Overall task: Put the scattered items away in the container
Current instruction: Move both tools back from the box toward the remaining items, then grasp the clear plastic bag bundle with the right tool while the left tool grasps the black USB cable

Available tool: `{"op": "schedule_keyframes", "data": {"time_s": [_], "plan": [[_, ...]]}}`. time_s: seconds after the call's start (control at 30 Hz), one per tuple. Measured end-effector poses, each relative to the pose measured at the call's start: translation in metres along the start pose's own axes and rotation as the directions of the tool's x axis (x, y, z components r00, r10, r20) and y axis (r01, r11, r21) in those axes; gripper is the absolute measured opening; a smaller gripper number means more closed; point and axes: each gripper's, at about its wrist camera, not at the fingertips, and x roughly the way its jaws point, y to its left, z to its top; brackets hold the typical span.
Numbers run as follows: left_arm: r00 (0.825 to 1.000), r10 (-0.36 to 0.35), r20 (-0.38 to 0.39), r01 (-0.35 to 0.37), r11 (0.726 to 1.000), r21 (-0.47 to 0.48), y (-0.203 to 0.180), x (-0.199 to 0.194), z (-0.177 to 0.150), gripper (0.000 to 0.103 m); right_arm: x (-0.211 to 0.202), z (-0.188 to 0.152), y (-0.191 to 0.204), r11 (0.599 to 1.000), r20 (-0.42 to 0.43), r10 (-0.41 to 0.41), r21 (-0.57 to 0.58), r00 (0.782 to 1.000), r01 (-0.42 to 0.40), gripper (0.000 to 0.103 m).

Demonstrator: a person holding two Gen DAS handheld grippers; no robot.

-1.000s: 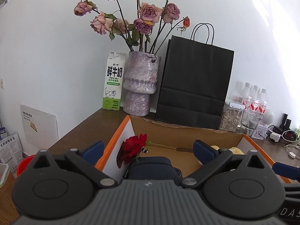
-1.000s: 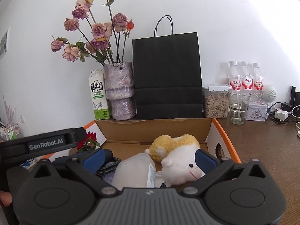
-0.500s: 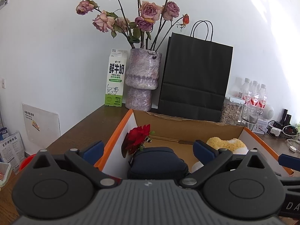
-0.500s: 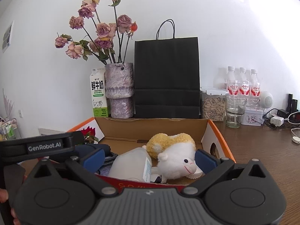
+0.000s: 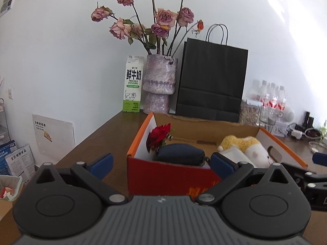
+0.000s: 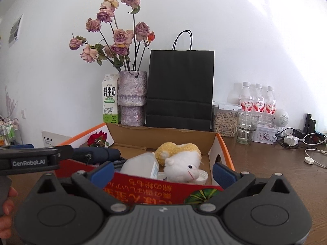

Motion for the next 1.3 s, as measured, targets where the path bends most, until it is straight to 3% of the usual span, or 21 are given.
{"op": "schedule_keyframes", "data": {"time_s": [0.33, 0.5, 0.67, 1.0, 1.13, 1.3], "plan": [[0.989, -0.023, -0.146, 0.042, 0.991, 0.126, 0.009, -0.018, -0.021, 0.103, -0.048, -0.028, -0.032, 0.999, -0.090, -0.007, -0.040, 0.996, 0.004, 0.103], [0.975, -0.065, -0.211, 0.098, 0.984, 0.150, 0.005, -0.015, -0.033, 0.103, -0.050, -0.047, -0.046, 0.998, -0.156, -0.032, -0.052, 0.987, 0.024, 0.103], [0.956, -0.051, -0.288, 0.110, 0.975, 0.193, -0.011, 0.001, -0.042, 0.103, -0.041, -0.055, -0.063, 0.999, -0.207, -0.048, -0.005, 0.977, 0.048, 0.103], [0.926, -0.104, -0.362, 0.179, 0.968, 0.178, -0.027, 0.025, -0.045, 0.103, -0.020, -0.054, -0.074, 0.998, -0.245, -0.026, 0.056, 0.969, 0.041, 0.103], [0.922, -0.126, -0.367, 0.205, 0.961, 0.184, -0.035, 0.029, -0.045, 0.101, -0.009, -0.049, -0.076, 0.997, -0.246, -0.017, 0.067, 0.969, 0.035, 0.102], [0.922, -0.141, -0.360, 0.218, 0.959, 0.182, -0.035, 0.028, -0.044, 0.093, 0.008, -0.044, -0.080, 0.994, -0.263, 0.011, 0.111, 0.965, 0.019, 0.094]]}}
